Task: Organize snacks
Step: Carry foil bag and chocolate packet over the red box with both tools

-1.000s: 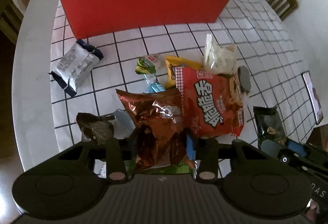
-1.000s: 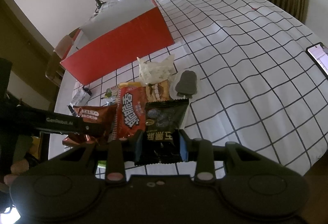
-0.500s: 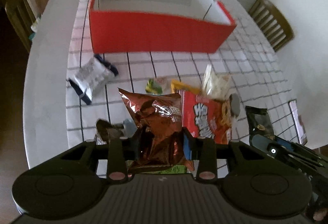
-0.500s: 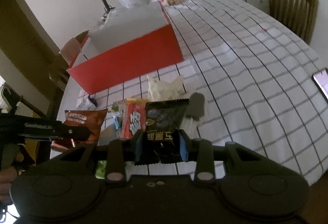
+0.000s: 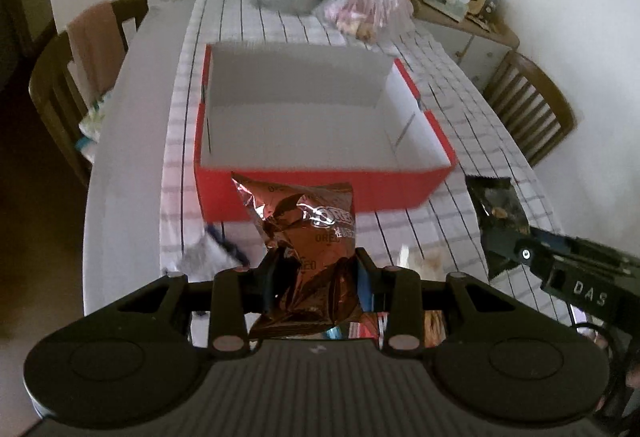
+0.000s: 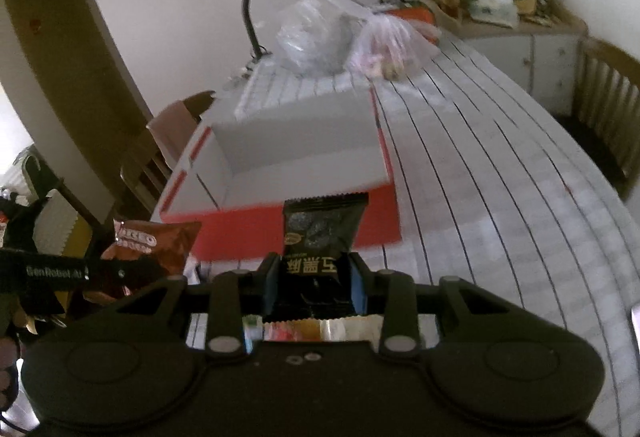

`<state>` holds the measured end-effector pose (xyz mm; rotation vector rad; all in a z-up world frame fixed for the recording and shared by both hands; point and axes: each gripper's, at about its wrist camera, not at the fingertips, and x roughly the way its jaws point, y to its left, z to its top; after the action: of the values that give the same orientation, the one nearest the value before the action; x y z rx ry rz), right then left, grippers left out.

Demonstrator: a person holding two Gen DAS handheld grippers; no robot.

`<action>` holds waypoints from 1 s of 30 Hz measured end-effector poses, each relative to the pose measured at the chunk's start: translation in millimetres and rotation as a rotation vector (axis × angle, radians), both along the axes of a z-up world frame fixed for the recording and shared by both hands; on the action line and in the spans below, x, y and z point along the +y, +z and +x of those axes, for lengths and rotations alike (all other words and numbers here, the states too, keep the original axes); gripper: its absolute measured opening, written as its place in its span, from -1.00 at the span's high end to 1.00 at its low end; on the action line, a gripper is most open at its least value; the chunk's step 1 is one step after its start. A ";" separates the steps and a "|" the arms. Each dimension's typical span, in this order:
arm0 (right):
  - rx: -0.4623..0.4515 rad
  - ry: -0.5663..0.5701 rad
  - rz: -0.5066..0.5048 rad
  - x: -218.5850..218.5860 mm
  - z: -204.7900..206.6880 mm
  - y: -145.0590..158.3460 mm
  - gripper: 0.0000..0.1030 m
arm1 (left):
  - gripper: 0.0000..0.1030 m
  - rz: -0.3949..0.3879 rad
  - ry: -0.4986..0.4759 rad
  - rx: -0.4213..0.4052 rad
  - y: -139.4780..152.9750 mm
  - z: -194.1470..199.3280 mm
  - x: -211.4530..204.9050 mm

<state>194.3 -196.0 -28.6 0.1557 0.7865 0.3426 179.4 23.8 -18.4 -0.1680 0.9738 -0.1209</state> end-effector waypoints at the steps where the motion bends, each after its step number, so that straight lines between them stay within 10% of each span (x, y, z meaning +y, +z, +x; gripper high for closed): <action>1: -0.003 0.010 -0.002 2.4 7.8 2.5 0.34 | 0.28 0.007 0.000 -0.007 2.4 5.9 -1.1; 30: 0.155 0.212 -0.181 67.5 192.8 -54.0 0.34 | 0.27 0.194 0.021 0.101 -39.7 185.7 -11.8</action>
<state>387.0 -128.5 -82.7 -0.0730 0.9865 0.4616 365.0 12.0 -58.1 -0.0063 1.0778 0.0012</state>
